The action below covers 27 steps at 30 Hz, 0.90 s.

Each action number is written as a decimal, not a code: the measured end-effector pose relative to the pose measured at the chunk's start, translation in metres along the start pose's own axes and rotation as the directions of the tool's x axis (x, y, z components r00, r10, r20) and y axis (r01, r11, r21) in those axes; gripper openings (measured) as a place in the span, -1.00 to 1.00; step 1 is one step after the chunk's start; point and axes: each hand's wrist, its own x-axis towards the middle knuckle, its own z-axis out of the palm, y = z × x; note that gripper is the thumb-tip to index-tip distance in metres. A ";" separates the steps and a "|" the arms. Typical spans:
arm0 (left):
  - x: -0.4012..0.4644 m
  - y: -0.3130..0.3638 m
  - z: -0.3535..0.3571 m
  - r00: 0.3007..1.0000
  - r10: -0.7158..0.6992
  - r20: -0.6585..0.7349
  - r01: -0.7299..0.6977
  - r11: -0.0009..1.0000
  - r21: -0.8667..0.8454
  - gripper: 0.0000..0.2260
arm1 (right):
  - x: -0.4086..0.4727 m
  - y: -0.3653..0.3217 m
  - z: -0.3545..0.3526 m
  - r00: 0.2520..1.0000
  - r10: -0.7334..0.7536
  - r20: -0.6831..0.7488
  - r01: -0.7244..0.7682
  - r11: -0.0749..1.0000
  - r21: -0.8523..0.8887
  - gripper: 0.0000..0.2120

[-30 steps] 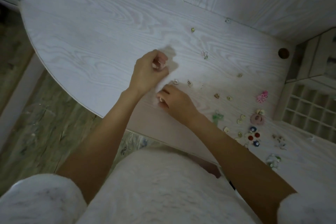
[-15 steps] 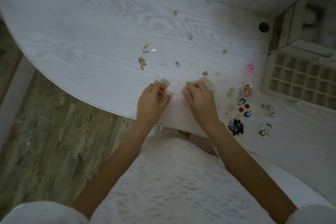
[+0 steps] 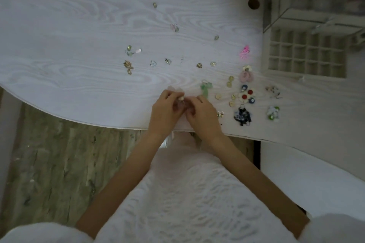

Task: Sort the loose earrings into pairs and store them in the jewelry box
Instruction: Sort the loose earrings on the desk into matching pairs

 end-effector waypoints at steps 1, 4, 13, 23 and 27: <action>-0.001 0.002 0.001 1.000 0.014 0.016 -0.014 1.000 -0.015 -0.77 | -0.004 0.002 -0.002 0.999 0.020 -0.025 -0.019 0.999 0.027 -0.74; -0.004 0.007 0.003 0.995 0.069 0.078 -0.064 0.996 -0.060 -0.73 | -0.014 0.009 -0.010 0.994 0.042 -0.105 -0.041 0.999 0.019 -0.79; -0.007 0.008 0.006 0.980 0.132 0.148 -0.128 0.991 -0.041 -0.67 | -0.014 0.013 -0.015 0.999 0.003 -0.038 -0.008 0.991 -0.133 -0.75; -0.006 0.013 0.011 0.960 0.185 0.208 -0.181 0.983 -0.042 -0.62 | -0.017 0.017 -0.021 0.987 0.149 -0.065 -0.154 0.985 -0.083 -0.74; -0.003 0.006 0.008 0.960 0.198 0.197 -0.188 0.980 -0.067 -0.65 | -0.014 0.013 -0.023 0.989 0.144 -0.035 -0.146 0.987 -0.067 -0.75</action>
